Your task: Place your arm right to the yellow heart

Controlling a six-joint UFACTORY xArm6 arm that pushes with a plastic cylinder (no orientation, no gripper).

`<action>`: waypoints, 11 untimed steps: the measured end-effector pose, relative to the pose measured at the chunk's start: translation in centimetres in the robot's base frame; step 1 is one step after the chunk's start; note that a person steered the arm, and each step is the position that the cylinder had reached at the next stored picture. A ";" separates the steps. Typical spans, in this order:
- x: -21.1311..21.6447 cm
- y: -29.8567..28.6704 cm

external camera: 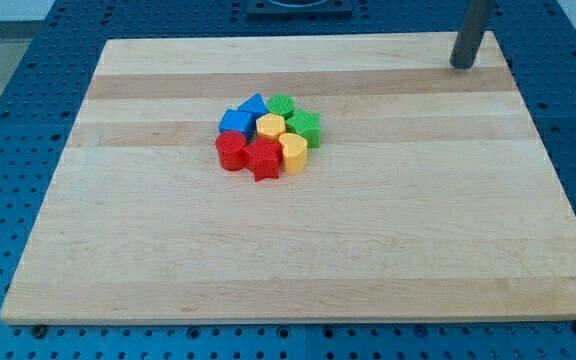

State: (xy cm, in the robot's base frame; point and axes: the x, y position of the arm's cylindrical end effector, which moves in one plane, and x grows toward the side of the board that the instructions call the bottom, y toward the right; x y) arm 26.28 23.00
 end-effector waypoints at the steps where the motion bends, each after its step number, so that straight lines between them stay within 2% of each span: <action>1: 0.2 0.0; 4: 10.3 -2.5; 7: 11.6 -3.4; 8: 13.4 -4.4; 9: 14.7 -6.3; 11: 14.8 -11.4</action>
